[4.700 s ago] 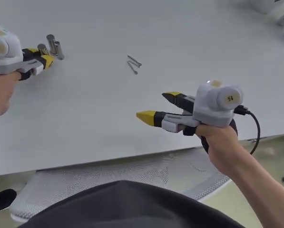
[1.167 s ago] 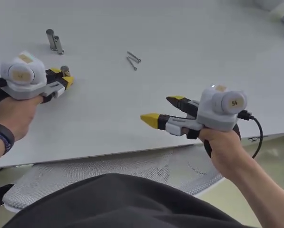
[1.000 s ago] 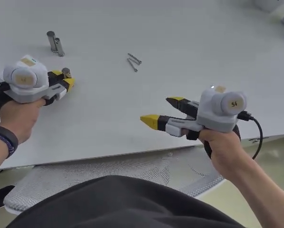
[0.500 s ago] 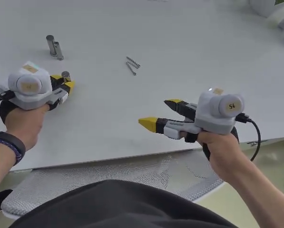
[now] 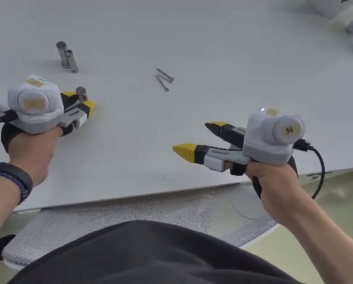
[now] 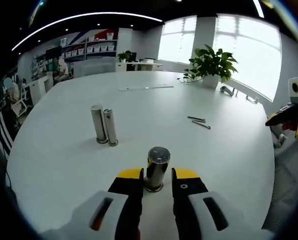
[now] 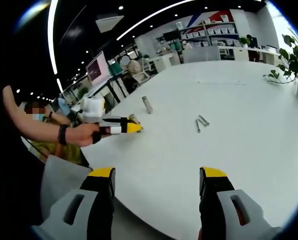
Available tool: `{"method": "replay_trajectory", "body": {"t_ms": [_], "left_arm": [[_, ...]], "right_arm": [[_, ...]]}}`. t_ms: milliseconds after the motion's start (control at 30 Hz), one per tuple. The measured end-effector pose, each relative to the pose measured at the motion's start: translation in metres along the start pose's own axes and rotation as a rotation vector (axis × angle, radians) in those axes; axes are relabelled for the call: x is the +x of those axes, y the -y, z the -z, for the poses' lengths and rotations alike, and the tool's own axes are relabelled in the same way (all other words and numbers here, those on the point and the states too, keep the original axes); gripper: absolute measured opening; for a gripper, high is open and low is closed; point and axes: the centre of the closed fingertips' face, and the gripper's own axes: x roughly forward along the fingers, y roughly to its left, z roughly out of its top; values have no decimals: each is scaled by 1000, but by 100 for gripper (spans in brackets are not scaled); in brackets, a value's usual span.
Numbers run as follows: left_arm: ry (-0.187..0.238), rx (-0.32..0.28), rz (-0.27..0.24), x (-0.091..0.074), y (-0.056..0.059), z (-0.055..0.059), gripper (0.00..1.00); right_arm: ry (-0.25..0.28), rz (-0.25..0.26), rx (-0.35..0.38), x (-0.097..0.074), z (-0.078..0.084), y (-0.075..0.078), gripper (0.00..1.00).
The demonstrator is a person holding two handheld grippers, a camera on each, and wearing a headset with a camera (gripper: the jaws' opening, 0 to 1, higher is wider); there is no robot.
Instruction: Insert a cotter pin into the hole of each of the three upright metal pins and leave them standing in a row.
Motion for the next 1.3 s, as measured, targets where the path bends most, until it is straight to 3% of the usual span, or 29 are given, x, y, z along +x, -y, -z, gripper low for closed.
{"method": "replay_trajectory", "body": {"t_ms": [500, 1300], "left_arm": [[3, 0, 1, -17, -11, 0, 22], [21, 13, -6, -61, -11, 2, 25]], "right_arm": [[5, -6, 1, 6, -3, -2, 70], [3, -25, 22, 17, -2, -4, 69]]}}
